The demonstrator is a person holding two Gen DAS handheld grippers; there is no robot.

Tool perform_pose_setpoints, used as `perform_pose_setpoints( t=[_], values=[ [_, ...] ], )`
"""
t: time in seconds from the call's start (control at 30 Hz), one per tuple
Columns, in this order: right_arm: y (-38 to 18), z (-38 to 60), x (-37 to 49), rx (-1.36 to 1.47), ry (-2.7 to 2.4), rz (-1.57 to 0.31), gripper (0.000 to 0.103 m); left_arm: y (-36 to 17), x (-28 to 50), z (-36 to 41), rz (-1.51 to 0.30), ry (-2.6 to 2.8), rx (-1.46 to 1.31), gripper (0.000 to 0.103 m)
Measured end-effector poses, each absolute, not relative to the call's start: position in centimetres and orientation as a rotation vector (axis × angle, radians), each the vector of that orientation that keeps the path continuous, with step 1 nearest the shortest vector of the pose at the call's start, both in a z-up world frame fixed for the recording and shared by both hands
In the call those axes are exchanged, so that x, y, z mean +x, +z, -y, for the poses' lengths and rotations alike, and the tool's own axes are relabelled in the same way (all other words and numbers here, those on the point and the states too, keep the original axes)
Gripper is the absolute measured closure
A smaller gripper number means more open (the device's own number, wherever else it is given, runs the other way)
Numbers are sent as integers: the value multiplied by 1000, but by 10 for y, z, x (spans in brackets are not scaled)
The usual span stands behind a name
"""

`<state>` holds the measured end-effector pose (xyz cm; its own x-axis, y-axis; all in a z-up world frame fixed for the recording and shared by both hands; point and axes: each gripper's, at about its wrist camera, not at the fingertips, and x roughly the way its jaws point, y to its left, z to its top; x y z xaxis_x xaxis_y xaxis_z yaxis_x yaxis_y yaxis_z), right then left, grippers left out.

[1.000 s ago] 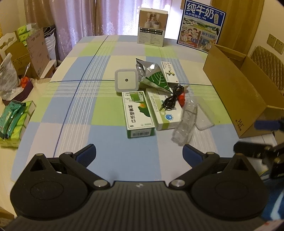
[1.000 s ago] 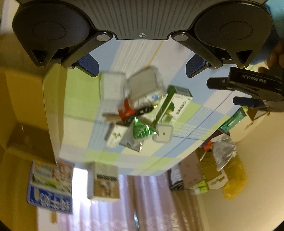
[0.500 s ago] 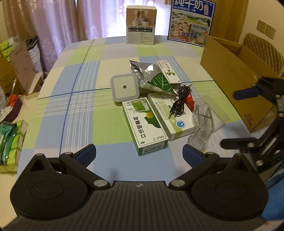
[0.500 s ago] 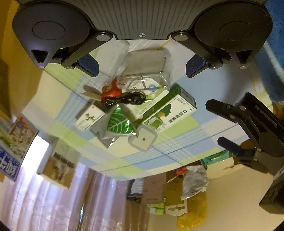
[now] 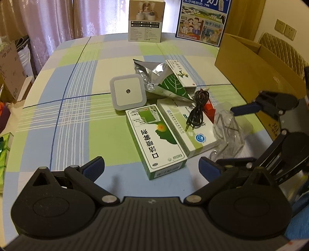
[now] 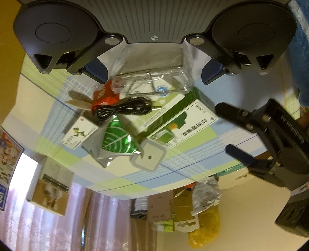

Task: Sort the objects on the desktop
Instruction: 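Grasp the clear plastic cup with the right tool while the left tool approaches the green-white medicine box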

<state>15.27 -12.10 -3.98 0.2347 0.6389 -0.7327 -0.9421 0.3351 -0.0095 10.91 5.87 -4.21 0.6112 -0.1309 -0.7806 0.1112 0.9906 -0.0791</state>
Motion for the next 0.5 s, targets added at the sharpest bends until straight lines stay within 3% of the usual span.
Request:
perform_pose_setpoints(
  t=[0.13, 0.23, 0.5],
  values=[
    [-41, 122, 153, -505, 1150, -719, 12, -44, 112, -60, -895, -137, -40, 1],
    [-39, 125, 157, -456, 1136, -748, 28, -45, 117, -61, -894, -143, -58, 1],
    [-32, 134, 154, -406, 1097, -775, 31, -51, 130, -54, -891, -142, -74, 1]
  ],
)
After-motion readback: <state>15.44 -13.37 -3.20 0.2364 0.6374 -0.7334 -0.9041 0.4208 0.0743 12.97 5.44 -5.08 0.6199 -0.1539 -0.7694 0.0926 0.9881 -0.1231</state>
